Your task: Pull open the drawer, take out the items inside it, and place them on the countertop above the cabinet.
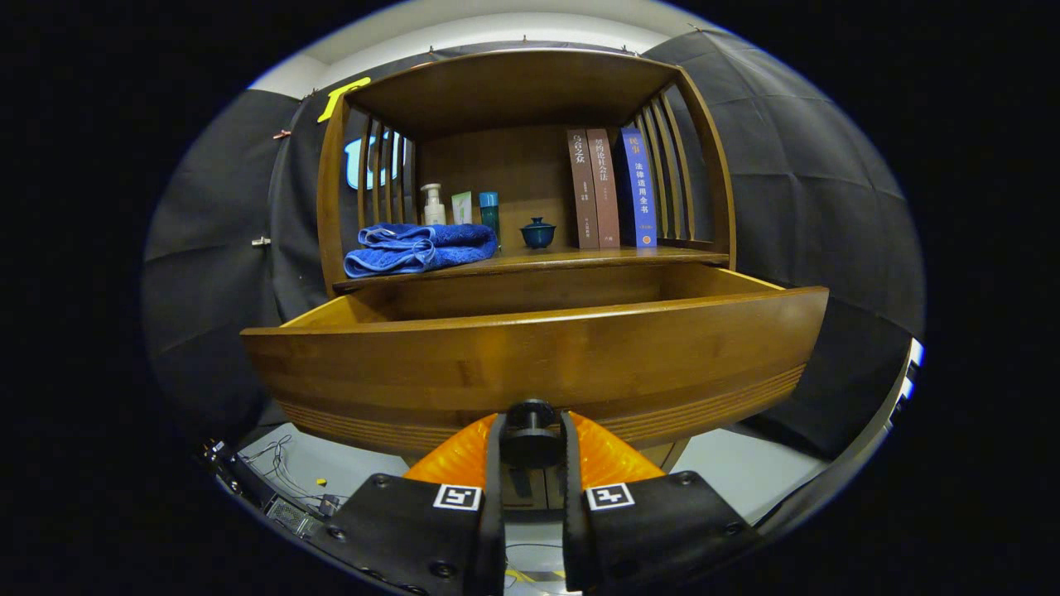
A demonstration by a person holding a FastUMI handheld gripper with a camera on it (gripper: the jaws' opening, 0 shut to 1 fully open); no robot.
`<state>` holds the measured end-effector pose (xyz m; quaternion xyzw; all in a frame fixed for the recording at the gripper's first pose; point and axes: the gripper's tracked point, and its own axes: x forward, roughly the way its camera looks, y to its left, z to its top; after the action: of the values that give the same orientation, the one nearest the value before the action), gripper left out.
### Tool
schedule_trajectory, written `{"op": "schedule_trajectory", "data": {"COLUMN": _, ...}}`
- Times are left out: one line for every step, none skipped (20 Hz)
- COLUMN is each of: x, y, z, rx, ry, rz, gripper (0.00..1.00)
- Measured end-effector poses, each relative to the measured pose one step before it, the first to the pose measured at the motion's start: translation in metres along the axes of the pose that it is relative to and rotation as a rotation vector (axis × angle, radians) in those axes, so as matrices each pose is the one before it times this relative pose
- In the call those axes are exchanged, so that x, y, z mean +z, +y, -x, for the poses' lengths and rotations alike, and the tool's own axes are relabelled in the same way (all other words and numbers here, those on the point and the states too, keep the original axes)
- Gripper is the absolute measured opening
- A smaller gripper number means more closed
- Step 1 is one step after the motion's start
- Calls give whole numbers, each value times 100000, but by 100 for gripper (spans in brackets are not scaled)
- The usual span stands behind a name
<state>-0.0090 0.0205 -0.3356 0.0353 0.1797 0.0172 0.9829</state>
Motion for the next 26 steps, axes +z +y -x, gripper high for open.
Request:
{"op": "schedule_trajectory", "data": {"x": 72, "y": 37, "z": 46, "rx": -150, "ry": 26, "rz": 275, "gripper": 32}}
{"op": "schedule_trajectory", "data": {"x": -60, "y": -19, "z": 53, "rx": -116, "ry": 533, "rz": 294, "gripper": 31}}
{"op": "schedule_trajectory", "data": {"x": -20, "y": 4, "z": -107, "rx": 101, "ry": 170, "rz": -63, "gripper": 32}}
{"op": "schedule_trajectory", "data": {"x": -47, "y": 68, "z": 22, "rx": 279, "ry": 562, "rz": -419, "gripper": 37}}
{"op": "schedule_trajectory", "data": {"x": -126, "y": 274, "z": 132, "rx": 1605, "ry": 1027, "rz": -1406, "gripper": 42}}
{"op": "schedule_trajectory", "data": {"x": -53, "y": -151, "z": 613, "rx": -1635, "ry": 1073, "rz": -1492, "gripper": 48}}
{"op": "schedule_trajectory", "data": {"x": 230, "y": 330, "z": 513, "rx": 729, "ry": -35, "rz": -1236, "gripper": 60}}
{"op": "schedule_trajectory", "data": {"x": 829, "y": 290, "z": 375, "rx": 882, "ry": -2434, "rz": -4, "gripper": 72}}
{"op": "schedule_trajectory", "data": {"x": 1434, "y": 767, "z": 726, "rx": 2436, "ry": -3638, "rz": 1016, "gripper": 84}}
{"op": "schedule_trajectory", "data": {"x": 1467, "y": 780, "z": 487, "rx": 2203, "ry": -4579, "rz": 1594, "gripper": 96}}
{"op": "schedule_trajectory", "data": {"x": 1958, "y": 711, "z": 518, "rx": 2015, "ry": -4995, "rz": 914, "gripper": 95}}
{"op": "schedule_trajectory", "data": {"x": 2356, "y": 1221, "z": 544, "rx": 3241, "ry": -4614, "rz": -194, "gripper": 95}}
{"op": "schedule_trajectory", "data": {"x": 2451, "y": 1322, "z": -208, "rx": 3190, "ry": -3793, "rz": 624, "gripper": 98}}
{"op": "schedule_trajectory", "data": {"x": 1713, "y": 750, "z": -302, "rx": 1589, "ry": -3643, "rz": 2409, "gripper": 99}}
{"op": "schedule_trajectory", "data": {"x": 1492, "y": -84, "z": -564, "rx": -632, "ry": -792, "rz": 3553, "gripper": 99}}
{"op": "schedule_trajectory", "data": {"x": 698, "y": 300, "z": -521, "rx": 2086, "ry": 1239, "rz": 1753, "gripper": 99}}
{"op": "schedule_trajectory", "data": {"x": 666, "y": 825, "z": -573, "rx": 3918, "ry": 2678, "rz": -780, "gripper": 100}}
{"op": "schedule_trajectory", "data": {"x": 451, "y": 715, "z": -507, "rx": 2518, "ry": 5063, "rz": -1004, "gripper": 100}}
{"op": "schedule_trajectory", "data": {"x": 371, "y": -100, "z": -553, "rx": 525, "ry": 5103, "rz": -845, "gripper": 100}}
{"op": "schedule_trajectory", "data": {"x": 724, "y": -370, "z": -533, "rx": 320, "ry": 3527, "rz": -1355, "gripper": 100}}
{"op": "schedule_trajectory", "data": {"x": 756, "y": -350, "z": -568, "rx": -473, "ry": 2434, "rz": -1880, "gripper": 99}}
{"op": "schedule_trajectory", "data": {"x": 705, "y": -654, "z": -491, "rx": -2392, "ry": 1368, "rz": -1950, "gripper": 99}}
{"op": "schedule_trajectory", "data": {"x": 499, "y": -1113, "z": -595, "rx": -3512, "ry": 1451, "rz": -886, "gripper": 99}}
{"op": "schedule_trajectory", "data": {"x": 135, "y": -970, "z": -635, "rx": -3381, "ry": 2095, "rz": -166, "gripper": 99}}
{"op": "schedule_trajectory", "data": {"x": -145, "y": -824, "z": -883, "rx": -1857, "ry": 3257, "rz": 223, "gripper": 99}}
{"op": "schedule_trajectory", "data": {"x": -583, "y": -474, "z": -917, "rx": -129, "ry": 4977, "rz": 1394, "gripper": 99}}
